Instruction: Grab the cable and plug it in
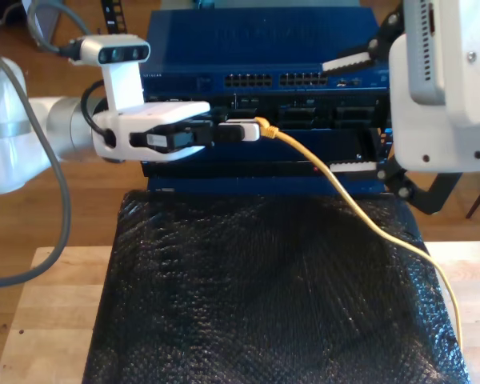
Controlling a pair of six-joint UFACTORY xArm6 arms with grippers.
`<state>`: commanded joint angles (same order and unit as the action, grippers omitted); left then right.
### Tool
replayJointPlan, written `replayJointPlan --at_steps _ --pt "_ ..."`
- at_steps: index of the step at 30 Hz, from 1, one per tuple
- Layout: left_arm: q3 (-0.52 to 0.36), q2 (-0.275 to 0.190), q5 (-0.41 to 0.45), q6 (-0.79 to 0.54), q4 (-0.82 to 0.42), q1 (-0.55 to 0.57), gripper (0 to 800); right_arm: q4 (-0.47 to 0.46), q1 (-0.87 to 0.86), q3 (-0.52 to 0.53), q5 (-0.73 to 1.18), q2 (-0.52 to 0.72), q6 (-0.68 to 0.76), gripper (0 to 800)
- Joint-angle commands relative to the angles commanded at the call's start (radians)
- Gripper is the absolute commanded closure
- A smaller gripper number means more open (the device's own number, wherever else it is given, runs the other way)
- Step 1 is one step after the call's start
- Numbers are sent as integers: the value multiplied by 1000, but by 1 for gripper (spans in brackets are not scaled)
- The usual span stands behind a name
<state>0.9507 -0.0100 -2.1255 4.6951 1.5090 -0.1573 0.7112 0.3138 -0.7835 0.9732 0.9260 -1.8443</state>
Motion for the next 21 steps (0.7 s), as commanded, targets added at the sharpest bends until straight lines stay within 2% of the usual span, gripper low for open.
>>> replayJointPlan --at_steps 21 --pt "-20 11 -9 20 0 0 793 -3 132 97 -201 -2 -63 42"
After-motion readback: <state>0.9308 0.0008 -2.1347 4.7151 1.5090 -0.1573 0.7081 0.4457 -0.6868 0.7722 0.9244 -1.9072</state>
